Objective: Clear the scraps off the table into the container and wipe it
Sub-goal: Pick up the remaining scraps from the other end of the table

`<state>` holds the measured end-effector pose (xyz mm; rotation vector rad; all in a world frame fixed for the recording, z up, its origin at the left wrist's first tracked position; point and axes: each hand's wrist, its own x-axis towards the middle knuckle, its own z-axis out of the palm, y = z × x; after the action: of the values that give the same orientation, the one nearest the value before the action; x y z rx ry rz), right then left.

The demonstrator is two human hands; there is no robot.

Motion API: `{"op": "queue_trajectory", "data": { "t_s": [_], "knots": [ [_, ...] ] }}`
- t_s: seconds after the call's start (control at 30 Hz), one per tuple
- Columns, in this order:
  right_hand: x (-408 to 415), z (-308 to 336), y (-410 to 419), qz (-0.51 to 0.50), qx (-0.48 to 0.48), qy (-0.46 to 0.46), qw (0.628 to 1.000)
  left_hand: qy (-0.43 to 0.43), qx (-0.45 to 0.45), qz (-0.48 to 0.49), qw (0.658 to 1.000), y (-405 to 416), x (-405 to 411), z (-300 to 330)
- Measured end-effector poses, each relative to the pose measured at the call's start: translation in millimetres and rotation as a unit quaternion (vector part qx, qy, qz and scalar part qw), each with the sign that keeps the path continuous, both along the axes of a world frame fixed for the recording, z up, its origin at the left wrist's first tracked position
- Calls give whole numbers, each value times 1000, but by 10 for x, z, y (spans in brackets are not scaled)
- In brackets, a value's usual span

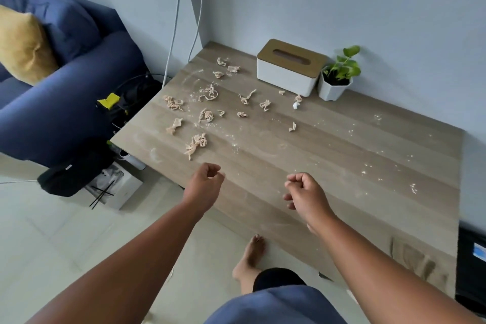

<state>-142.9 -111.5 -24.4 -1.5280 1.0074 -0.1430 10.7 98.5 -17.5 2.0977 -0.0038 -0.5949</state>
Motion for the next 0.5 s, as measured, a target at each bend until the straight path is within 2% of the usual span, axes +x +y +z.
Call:
{"op": "queue_trajectory", "data": {
  "t_s": [0.2, 0.33, 0.5],
  "knots": [
    [524, -274, -362, 8, -48, 50, 998, -94, 130, -97, 982, 89, 638, -104],
    [820, -371, -634, 32, -91, 97, 991, -89, 179, -94, 975, 119, 1068, -56],
    [1202, -384, -896, 45, -139, 114, 983, -98, 211, -122, 965, 51, 1520, -57]
  ]
}}
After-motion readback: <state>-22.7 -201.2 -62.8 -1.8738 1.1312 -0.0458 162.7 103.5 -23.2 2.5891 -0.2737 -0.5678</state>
